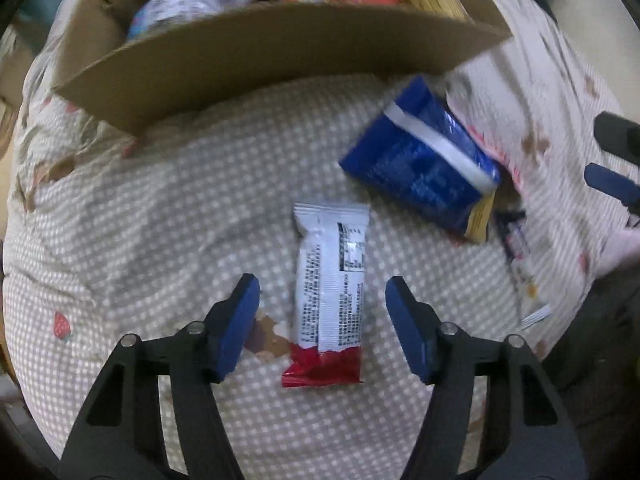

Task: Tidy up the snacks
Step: 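Lower both grippers to the snack bars lying beside the box, then grasp the white-and-red bar with the left gripper while the right grasps the blue-labelled bar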

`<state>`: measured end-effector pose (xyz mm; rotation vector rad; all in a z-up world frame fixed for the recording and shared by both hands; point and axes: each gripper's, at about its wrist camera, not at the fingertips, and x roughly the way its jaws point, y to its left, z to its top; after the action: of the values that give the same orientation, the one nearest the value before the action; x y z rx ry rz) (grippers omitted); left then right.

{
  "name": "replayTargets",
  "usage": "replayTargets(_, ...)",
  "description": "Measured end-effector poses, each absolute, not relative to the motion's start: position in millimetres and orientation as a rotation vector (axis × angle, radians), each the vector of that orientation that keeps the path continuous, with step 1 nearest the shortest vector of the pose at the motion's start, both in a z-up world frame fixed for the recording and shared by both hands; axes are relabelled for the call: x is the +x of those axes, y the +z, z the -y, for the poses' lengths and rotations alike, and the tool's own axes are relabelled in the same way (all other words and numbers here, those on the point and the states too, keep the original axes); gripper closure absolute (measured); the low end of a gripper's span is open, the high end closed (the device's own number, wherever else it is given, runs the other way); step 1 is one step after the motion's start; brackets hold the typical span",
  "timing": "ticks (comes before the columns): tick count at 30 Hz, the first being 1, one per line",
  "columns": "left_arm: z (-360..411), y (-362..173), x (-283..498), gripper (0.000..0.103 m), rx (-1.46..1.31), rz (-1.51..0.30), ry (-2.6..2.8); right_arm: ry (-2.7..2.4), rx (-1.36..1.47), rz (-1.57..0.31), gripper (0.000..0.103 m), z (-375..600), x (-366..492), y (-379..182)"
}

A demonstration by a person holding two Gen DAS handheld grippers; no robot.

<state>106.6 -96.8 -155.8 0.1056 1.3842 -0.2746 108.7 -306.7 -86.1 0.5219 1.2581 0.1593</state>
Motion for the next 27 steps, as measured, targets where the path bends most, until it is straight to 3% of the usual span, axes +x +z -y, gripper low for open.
replayTargets(2, 101, -159, 105, 0.042, 0.122, -1.381, -0.272, 0.184, 0.473, -1.345, 0.011, 297, 108, -100)
replayTargets(4, 103, -164, 102, 0.042, 0.130, -1.381, -0.263, 0.164, 0.401, -1.403, 0.031, 289, 105, -110)
replayTargets(8, 106, -168, 101, 0.054, 0.134, -1.377, -0.242, 0.195, 0.303, -1.512, 0.037, 270, 101, -130)
replayTargets(15, 101, -165, 107, 0.063, 0.135, -1.373, -0.217, 0.196, 0.083, -1.601, 0.044, 239, 94, -155)
replayTargets(16, 101, -165, 107, 0.066, 0.137, -1.376, -0.220, 0.196, 0.055, -1.602, 0.046, 236, 94, -156)
replayTargets(17, 102, -164, 106, 0.075, 0.145, -1.376, -0.219, 0.193, 0.029, -1.599, 0.048, 233, 92, -158)
replayTargets(19, 104, -163, 108, 0.074, 0.158, -1.370, -0.213, 0.181, -0.010, -1.595, 0.066, 230, 90, -159)
replayTargets(22, 102, -156, 107, 0.074, 0.156, -1.361, -0.202, 0.181, 0.004, -1.581, 0.082, 231, 88, -157)
replayTargets(27, 89, -145, 114, 0.074, 0.136, -1.342, -0.180, 0.222, 0.085, -1.494, 0.084, 241, 85, -132)
